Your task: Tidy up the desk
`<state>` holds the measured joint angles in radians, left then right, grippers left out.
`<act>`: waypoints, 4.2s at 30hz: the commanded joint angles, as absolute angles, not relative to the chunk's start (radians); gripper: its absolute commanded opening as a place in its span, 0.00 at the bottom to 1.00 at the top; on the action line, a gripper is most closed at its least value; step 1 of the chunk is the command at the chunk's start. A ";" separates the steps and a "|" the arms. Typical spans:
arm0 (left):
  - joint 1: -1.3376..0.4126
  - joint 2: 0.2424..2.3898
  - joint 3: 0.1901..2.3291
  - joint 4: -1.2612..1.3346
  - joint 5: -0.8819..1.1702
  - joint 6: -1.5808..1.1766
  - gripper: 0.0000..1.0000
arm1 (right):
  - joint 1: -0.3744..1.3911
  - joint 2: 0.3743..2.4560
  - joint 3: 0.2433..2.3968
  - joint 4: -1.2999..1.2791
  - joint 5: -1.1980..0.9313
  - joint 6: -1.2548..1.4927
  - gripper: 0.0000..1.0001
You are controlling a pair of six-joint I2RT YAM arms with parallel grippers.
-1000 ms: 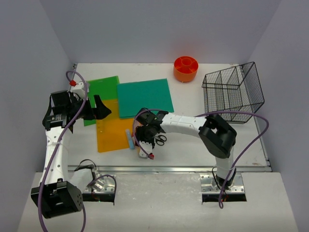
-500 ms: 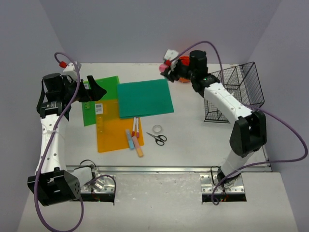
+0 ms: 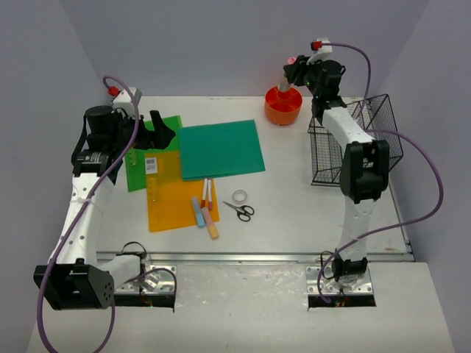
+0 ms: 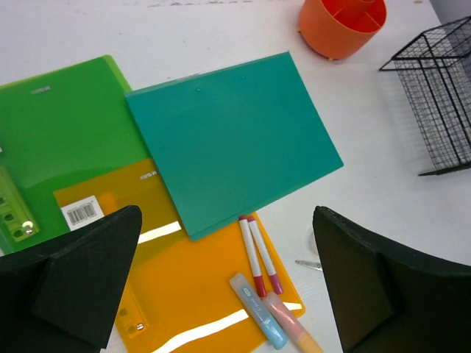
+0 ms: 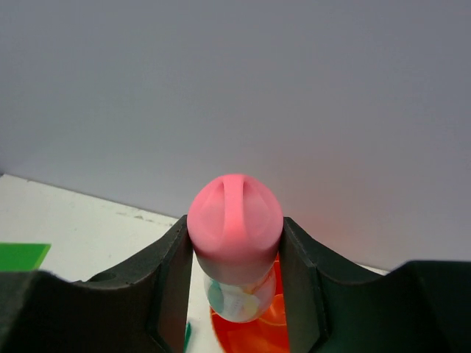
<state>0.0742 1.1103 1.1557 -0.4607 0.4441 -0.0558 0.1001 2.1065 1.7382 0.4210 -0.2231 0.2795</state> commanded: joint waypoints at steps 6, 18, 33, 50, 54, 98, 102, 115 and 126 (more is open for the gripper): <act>0.075 1.100 1.200 -0.479 0.323 0.021 1.00 | 0.077 2.208 1.858 0.624 -0.173 0.314 0.00; 0.075 1.109 1.174 -0.479 0.295 0.038 1.00 | 0.075 2.240 1.796 0.671 -0.209 0.259 0.00; 0.077 1.114 1.181 -0.505 0.290 0.055 1.00 | 0.074 2.278 1.748 0.689 -0.215 0.232 0.00; 0.075 1.108 1.139 -0.466 0.313 0.033 1.00 | 0.105 2.097 1.704 0.550 -0.448 0.109 0.92; 0.075 1.095 1.115 -0.451 0.324 0.023 1.00 | 0.143 1.961 1.661 0.335 -0.671 -0.058 0.79; 0.075 0.969 0.950 -0.446 0.232 0.009 1.00 | 0.754 2.220 1.844 -1.080 -0.130 -0.360 0.91; 0.077 0.974 0.946 -0.445 0.231 0.009 1.00 | 0.770 2.237 1.850 -1.075 -0.118 -0.337 0.92; 0.075 0.967 0.936 -0.441 0.208 0.010 1.00 | 0.796 2.297 1.866 -0.999 -0.017 -0.284 0.92; 0.077 0.962 0.925 -0.443 0.198 0.011 1.00 | 0.798 2.347 1.862 -0.980 -0.009 -0.290 0.64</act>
